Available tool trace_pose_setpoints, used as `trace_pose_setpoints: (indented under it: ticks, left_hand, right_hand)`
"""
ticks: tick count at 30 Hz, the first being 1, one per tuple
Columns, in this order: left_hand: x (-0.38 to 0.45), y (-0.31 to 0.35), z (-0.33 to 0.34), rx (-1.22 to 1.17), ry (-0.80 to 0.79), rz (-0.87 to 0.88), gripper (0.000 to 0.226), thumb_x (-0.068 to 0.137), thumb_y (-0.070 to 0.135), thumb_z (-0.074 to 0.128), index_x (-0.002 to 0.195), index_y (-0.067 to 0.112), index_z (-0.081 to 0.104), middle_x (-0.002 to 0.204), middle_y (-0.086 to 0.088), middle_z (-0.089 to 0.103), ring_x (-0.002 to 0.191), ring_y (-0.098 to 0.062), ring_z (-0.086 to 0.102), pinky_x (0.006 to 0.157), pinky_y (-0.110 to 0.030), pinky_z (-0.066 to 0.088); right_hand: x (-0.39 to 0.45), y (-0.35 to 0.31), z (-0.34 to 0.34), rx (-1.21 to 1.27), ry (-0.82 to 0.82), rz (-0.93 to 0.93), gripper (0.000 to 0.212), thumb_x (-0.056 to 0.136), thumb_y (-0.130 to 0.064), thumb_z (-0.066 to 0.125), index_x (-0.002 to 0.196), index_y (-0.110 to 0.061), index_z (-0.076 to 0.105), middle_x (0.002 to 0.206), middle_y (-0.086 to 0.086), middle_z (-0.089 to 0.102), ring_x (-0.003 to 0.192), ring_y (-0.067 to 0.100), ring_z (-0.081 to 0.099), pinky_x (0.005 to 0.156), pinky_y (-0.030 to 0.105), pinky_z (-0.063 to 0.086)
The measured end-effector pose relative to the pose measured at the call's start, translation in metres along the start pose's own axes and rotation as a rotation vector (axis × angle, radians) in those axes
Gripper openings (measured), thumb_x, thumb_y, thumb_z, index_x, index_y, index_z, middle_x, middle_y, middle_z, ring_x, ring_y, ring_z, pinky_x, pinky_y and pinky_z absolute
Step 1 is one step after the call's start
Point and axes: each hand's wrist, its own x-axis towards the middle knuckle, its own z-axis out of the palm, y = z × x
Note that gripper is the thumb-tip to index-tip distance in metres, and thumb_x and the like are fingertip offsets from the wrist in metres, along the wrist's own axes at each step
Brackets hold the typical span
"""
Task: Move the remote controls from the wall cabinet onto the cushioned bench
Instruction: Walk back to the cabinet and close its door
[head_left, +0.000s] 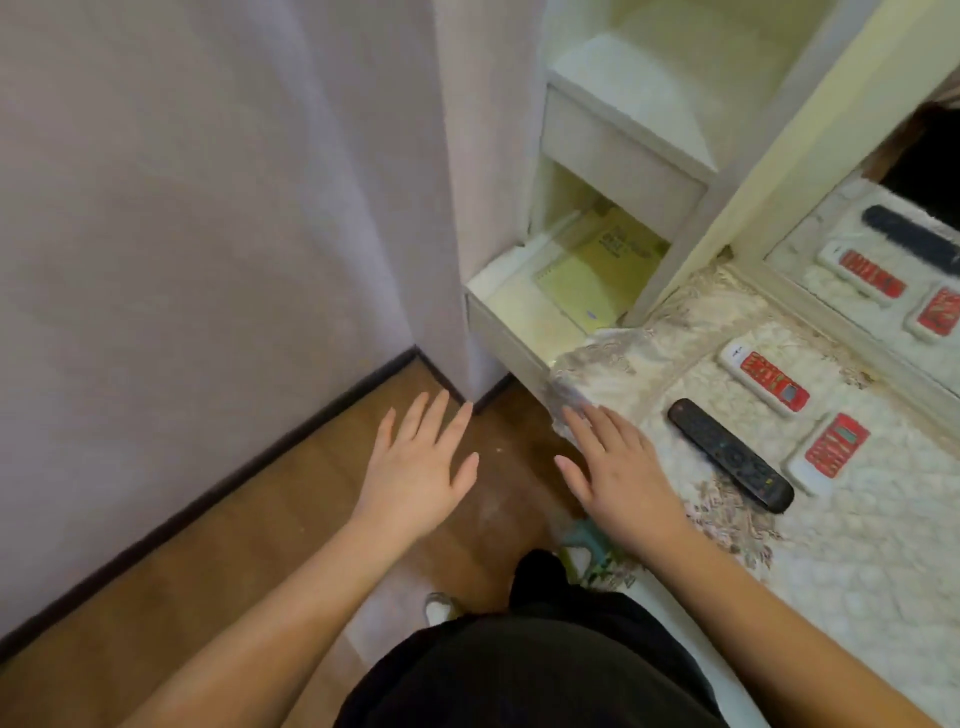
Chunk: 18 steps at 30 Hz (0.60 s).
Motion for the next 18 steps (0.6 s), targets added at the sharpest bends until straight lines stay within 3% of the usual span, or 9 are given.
trace_pose_setpoints:
  ticks: [6, 10, 13, 18]
  left_hand:
    - [-0.088, -0.073, -0.007, -0.052, 0.083, -0.292, 0.061, 0.095, 0.052, 0.02, 0.152, 0.03, 0.018, 0.161, 0.0, 0.011, 0.149, -0.02, 0.002, 0.119, -0.05, 0.001]
    - [-0.144, -0.115, -0.006, -0.103, 0.121, -0.467, 0.061, 0.095, 0.053, 0.021, 0.151, 0.029, 0.021, 0.161, 0.001, 0.014, 0.149, -0.019, 0.003, 0.119, -0.05, 0.002]
    - [-0.18, -0.133, -0.006, -0.158, 0.148, -0.627, 0.06, 0.095, 0.053, 0.021, 0.151, 0.031, 0.019, 0.161, 0.002, 0.012, 0.149, -0.018, 0.002, 0.119, -0.05, 0.003]
    - [-0.225, -0.145, 0.002, -0.218, 0.148, -0.845, 0.059, 0.094, 0.055, 0.022, 0.151, 0.036, 0.017, 0.162, -0.001, 0.011, 0.148, -0.027, 0.001, 0.116, -0.056, 0.0]
  right_hand:
    - [0.014, -0.111, 0.003, -0.037, 0.005, -0.241, 0.058, 0.095, -0.047, 0.023, 0.144, -0.02, 0.037, 0.147, 0.006, 0.043, 0.138, 0.025, 0.036, 0.112, 0.042, 0.029]
    - [0.024, -0.182, 0.005, -0.045, 0.01, -0.431, 0.051, 0.097, -0.04, 0.032, 0.146, -0.024, 0.031, 0.151, 0.003, 0.037, 0.14, 0.022, 0.031, 0.114, 0.038, 0.021]
    - [0.028, -0.226, 0.004, -0.062, -0.023, -0.577, 0.053, 0.098, -0.039, 0.034, 0.148, -0.026, 0.026, 0.155, 0.0, 0.029, 0.143, 0.019, 0.023, 0.112, 0.031, 0.009]
    - [0.036, -0.279, 0.003, -0.097, -0.078, -0.8, 0.054, 0.098, -0.041, 0.035, 0.149, -0.029, 0.023, 0.157, -0.004, 0.024, 0.145, 0.014, 0.018, 0.113, 0.031, 0.007]
